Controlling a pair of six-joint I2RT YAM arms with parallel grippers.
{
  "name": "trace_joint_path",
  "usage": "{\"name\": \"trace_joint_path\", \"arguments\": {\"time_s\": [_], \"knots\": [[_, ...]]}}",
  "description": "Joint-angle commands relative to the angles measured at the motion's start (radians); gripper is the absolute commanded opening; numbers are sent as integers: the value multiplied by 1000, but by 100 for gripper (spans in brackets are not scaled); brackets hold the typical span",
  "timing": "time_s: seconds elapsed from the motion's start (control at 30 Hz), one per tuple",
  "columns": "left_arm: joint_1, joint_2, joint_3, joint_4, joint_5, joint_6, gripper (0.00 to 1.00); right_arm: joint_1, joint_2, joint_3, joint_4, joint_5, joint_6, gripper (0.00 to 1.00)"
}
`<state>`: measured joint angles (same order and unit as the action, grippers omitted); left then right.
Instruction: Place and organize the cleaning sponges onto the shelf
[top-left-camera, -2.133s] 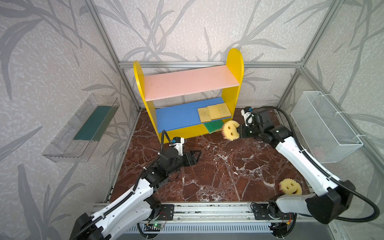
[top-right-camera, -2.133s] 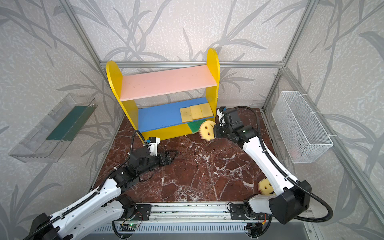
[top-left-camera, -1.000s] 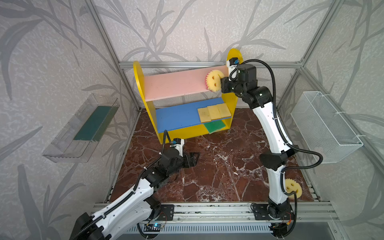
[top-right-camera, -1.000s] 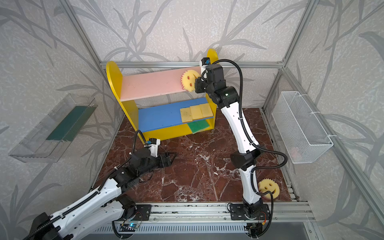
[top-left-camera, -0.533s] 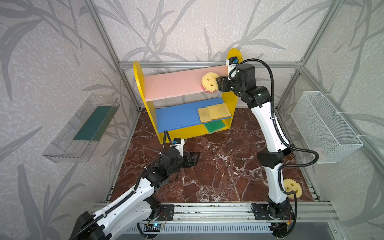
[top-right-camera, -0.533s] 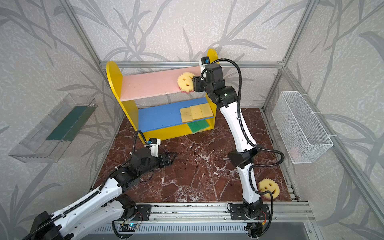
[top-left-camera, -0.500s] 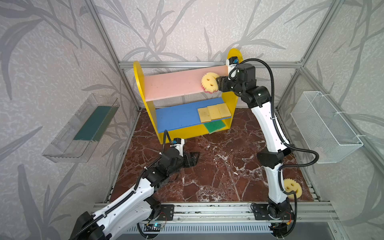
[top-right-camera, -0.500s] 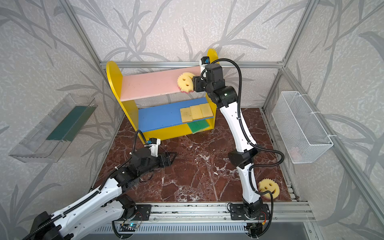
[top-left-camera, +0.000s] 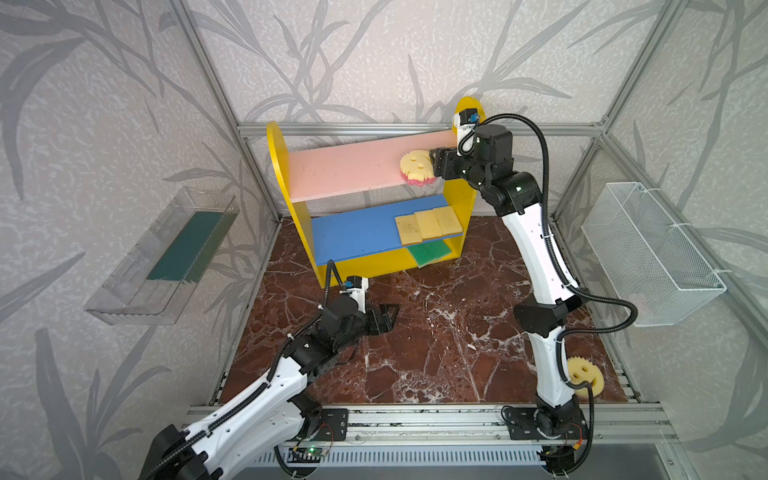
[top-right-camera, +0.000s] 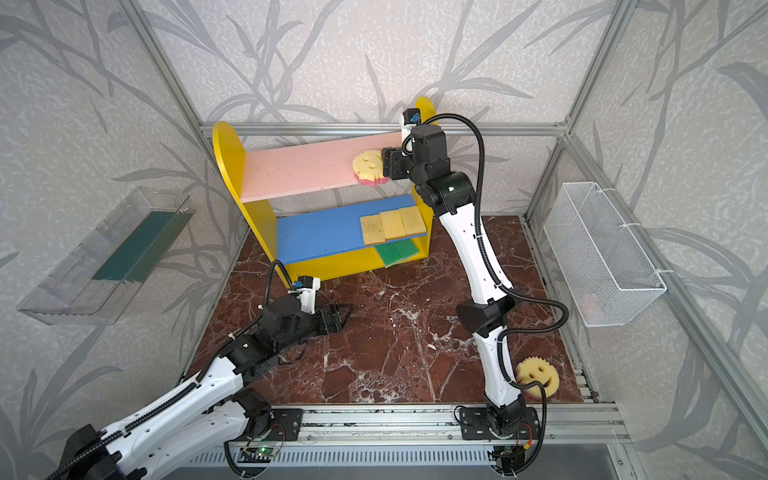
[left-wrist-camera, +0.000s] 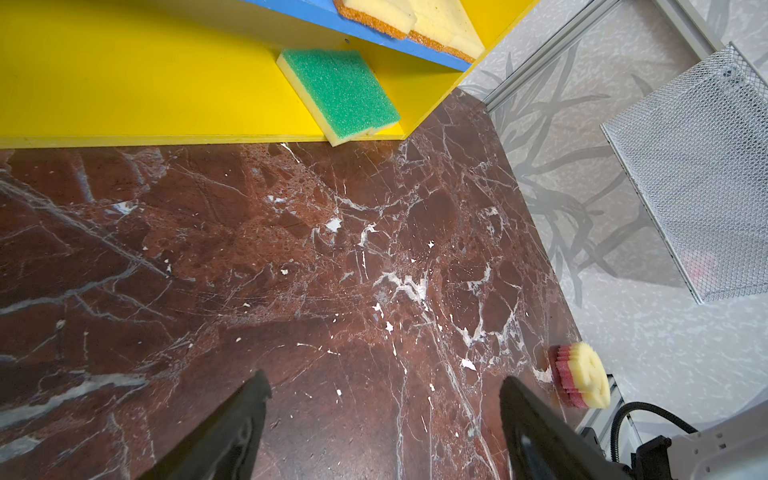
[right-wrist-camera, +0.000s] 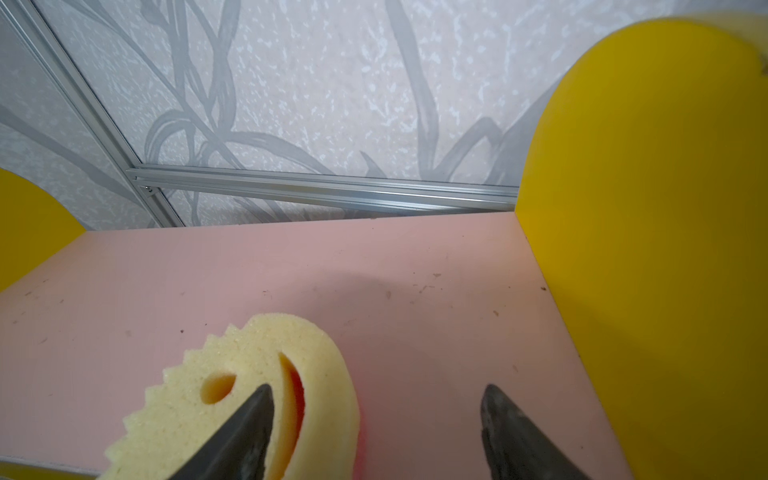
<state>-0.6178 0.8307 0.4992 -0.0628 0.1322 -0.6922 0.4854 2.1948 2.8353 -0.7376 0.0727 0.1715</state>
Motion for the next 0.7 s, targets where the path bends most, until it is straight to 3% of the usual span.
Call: {"name": "trace_joint_path", "arguments": {"time_s": [0.0, 0.23, 0.43, 0.57, 0.67], "knots": [[4, -44, 1, -54, -17, -4, 89, 0, 32, 9, 72, 18, 4, 77], [3, -91, 14, -110, -48, 12, 89, 1, 26, 60, 89, -12, -11, 78], [4, -143, 113, -138, -118, 68, 89, 0, -95, 21, 45, -68, -16, 78], [2, -35, 297, -190, -72, 134, 88, 1, -231, -117, 15, -115, -11, 79], [1, 20, 427, -224, -103, 201, 88, 0, -380, -339, 46, -156, -4, 80]]}}
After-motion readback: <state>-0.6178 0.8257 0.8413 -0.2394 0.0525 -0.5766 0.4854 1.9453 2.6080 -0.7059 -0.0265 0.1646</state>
